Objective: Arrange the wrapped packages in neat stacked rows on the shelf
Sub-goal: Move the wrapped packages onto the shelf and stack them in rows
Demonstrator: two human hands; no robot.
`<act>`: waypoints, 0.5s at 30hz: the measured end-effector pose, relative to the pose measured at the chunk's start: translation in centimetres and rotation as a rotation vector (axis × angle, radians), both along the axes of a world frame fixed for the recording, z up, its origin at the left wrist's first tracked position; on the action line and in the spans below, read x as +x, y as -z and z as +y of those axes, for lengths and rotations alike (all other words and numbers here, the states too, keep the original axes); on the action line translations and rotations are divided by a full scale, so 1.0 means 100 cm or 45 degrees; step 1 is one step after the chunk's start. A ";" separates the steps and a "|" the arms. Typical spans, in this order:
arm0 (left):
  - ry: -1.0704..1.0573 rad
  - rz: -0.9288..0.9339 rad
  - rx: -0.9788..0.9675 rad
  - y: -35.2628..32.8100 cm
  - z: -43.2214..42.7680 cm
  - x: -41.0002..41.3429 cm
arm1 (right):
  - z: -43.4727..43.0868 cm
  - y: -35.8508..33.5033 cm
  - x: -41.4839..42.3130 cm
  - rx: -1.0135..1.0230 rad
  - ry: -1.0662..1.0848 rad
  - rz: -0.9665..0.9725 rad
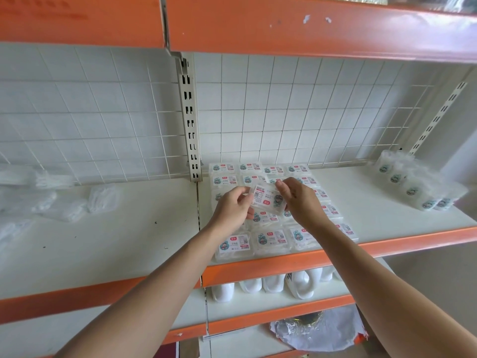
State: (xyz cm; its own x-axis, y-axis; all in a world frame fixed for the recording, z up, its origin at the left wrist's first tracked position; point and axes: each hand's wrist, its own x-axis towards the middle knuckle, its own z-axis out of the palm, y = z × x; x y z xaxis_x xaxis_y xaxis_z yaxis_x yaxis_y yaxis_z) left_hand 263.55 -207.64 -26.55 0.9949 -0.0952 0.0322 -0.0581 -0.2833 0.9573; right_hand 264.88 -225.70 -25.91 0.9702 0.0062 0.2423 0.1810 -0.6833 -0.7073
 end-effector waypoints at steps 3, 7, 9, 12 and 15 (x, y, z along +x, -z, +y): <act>-0.016 0.025 -0.033 -0.002 -0.002 0.000 | -0.001 -0.001 0.000 0.015 -0.022 0.019; -0.048 0.083 -0.067 -0.003 -0.003 0.000 | -0.001 -0.004 -0.001 0.078 -0.069 0.056; -0.066 0.100 -0.104 -0.003 -0.004 -0.001 | -0.002 -0.005 -0.001 0.078 -0.071 0.063; -0.133 0.126 -0.203 -0.005 -0.006 -0.001 | -0.002 -0.005 -0.001 0.119 -0.051 0.079; -0.125 0.281 -0.376 -0.006 -0.009 0.000 | 0.001 -0.003 -0.003 0.327 -0.021 0.109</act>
